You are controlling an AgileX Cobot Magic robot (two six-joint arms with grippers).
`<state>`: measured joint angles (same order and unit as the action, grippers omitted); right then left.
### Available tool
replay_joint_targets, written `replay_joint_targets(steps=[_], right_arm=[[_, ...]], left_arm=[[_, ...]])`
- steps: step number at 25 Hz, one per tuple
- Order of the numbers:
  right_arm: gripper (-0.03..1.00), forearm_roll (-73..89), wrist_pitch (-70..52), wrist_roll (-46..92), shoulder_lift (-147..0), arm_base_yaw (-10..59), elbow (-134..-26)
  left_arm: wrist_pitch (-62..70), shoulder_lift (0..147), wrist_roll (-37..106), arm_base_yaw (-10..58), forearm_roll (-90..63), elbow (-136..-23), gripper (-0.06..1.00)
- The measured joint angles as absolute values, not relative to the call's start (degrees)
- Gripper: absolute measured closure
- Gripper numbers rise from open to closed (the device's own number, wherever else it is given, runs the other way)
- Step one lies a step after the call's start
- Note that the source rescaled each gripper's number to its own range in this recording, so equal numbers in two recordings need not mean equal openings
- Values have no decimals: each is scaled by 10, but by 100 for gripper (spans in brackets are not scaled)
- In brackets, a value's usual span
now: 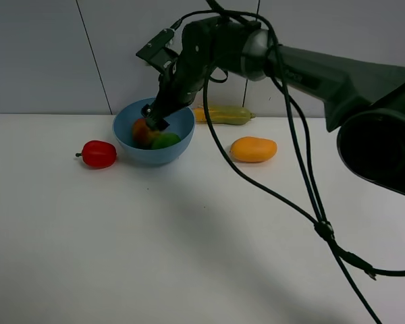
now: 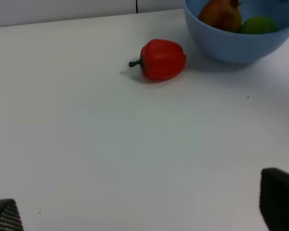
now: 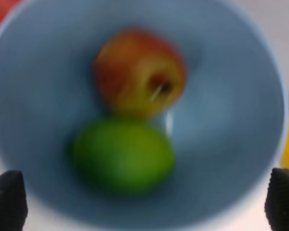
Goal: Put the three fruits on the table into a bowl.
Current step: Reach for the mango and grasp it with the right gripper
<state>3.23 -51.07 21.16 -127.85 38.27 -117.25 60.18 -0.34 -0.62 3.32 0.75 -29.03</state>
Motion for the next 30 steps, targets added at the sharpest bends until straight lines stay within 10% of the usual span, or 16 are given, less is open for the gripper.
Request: replay_joint_targets(steps=[6,30], right_arm=[[-3,-12,-689,292,-1231,381,-1175],[-3,-104,-654,419,-1089,270,-903]], left_arm=[[602,-3,-6,33,7,-290,-4],[602,-3,-6,33,7,-290,-4]])
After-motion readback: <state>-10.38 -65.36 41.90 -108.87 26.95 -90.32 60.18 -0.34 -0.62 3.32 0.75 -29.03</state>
